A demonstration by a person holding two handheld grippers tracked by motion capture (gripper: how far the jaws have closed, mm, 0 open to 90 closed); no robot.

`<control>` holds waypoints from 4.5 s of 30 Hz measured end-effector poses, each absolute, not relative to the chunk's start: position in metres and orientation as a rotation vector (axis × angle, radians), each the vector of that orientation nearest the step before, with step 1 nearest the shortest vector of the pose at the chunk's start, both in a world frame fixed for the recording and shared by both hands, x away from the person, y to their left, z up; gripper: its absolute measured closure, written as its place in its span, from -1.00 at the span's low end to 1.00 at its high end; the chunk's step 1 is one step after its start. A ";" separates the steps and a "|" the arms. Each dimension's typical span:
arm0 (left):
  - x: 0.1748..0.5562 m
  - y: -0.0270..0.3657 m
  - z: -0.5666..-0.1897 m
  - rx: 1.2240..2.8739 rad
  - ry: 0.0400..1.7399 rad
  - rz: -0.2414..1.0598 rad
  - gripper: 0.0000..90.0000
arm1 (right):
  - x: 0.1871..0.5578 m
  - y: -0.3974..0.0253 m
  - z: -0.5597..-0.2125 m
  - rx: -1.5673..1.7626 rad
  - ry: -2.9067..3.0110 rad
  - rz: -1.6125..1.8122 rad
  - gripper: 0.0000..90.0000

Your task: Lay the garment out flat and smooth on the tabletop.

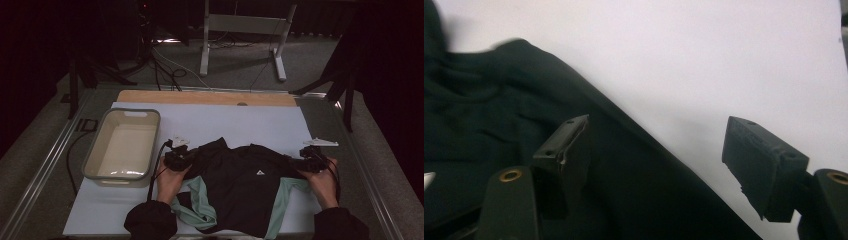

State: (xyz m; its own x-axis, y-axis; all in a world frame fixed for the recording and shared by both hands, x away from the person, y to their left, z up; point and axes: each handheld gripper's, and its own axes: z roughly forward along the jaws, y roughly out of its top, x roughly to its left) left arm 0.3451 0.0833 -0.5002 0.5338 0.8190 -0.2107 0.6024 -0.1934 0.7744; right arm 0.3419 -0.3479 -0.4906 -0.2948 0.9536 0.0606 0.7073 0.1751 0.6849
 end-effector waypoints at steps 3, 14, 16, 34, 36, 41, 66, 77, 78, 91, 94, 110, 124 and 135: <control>0.345 0.083 -0.501 1.899 1.166 0.312 0.98 | 0.347 -0.347 -0.497 1.587 2.095 0.835 -0.46; 0.346 0.083 -0.501 1.900 1.167 0.316 0.98 | 0.348 -0.341 -0.510 1.601 2.169 0.728 0.42; 0.345 0.082 -0.500 1.900 1.162 0.317 0.98 | 0.347 -0.339 -0.508 1.596 2.210 0.735 0.78; 0.351 0.059 -0.474 1.872 1.097 0.354 0.98 | 0.340 -0.366 -0.469 1.561 1.923 0.813 0.99; 0.354 0.061 -0.471 1.857 1.107 0.360 0.98 | 0.344 -0.365 -0.464 1.552 1.936 0.832 0.99; 0.356 0.062 -0.469 1.853 1.112 0.363 0.98 | 0.349 -0.356 -0.460 1.513 1.954 0.838 0.99; 0.404 0.095 -0.437 1.642 1.312 0.430 0.34 | 0.386 -0.321 -0.433 1.504 1.895 0.899 0.30; 0.384 0.096 -0.450 1.659 1.278 0.419 -0.40 | 0.367 -0.315 -0.435 1.494 1.928 0.954 -0.49; 0.382 0.096 -0.450 1.661 1.272 0.411 -0.42 | 0.365 -0.316 -0.434 1.491 1.929 0.960 -0.51; 0.357 0.088 -0.449 1.678 1.166 0.369 -0.63 | 0.340 -0.317 -0.440 1.497 1.979 1.026 -0.64; 0.352 0.088 -0.449 1.675 1.154 0.362 -0.64 | 0.333 -0.320 -0.440 1.496 1.982 1.048 -0.65; 0.309 0.093 -0.454 1.681 1.074 0.331 -0.63 | 0.294 -0.321 -0.444 1.449 2.014 1.106 -0.65; 0.274 0.101 -0.470 1.710 1.044 0.301 -0.62 | 0.259 -0.319 -0.460 1.474 2.063 1.136 -0.65; 0.254 0.098 -0.473 1.730 1.004 0.267 -0.45 | 0.240 -0.322 -0.470 1.492 2.082 1.121 -0.55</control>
State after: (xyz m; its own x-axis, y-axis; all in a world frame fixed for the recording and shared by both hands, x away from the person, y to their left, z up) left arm 0.2539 0.0976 -0.4730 0.6204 0.7304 -0.2858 0.4914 -0.0780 0.8674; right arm 0.2405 -0.3221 -0.4702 -0.3884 0.9070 0.1630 0.6352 0.1354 0.7604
